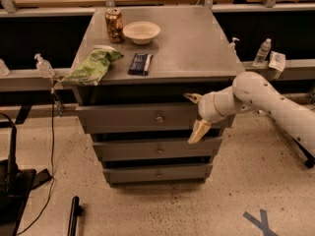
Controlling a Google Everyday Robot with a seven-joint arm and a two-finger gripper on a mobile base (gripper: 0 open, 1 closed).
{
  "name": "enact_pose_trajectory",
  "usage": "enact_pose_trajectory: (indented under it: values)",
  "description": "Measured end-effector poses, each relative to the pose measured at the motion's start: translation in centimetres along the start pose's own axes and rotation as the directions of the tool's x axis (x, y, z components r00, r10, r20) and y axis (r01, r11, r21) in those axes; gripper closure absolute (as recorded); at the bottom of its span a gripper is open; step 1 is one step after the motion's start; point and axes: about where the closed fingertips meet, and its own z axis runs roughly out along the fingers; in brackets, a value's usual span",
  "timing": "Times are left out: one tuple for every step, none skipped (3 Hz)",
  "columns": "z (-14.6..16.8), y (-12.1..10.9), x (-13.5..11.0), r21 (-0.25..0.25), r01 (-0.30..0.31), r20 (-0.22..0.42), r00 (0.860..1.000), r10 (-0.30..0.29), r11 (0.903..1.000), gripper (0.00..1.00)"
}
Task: Open top drawer
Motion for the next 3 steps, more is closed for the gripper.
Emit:
enact_pose_trajectory:
  values:
    - [-1.1, 2.3, -0.6, -0.072, 0.056, 0.034, 0.998, -0.054, 0.9958, 0.09]
    - [-1.4, 3.6, -0.8, -0.12, 0.088, 0.046, 0.995, -0.084, 0.9888, 0.18]
    - [-1.5, 3.8, -1.0, -0.13, 0.1, 0.048, 0.994, -0.094, 0.9864, 0.16]
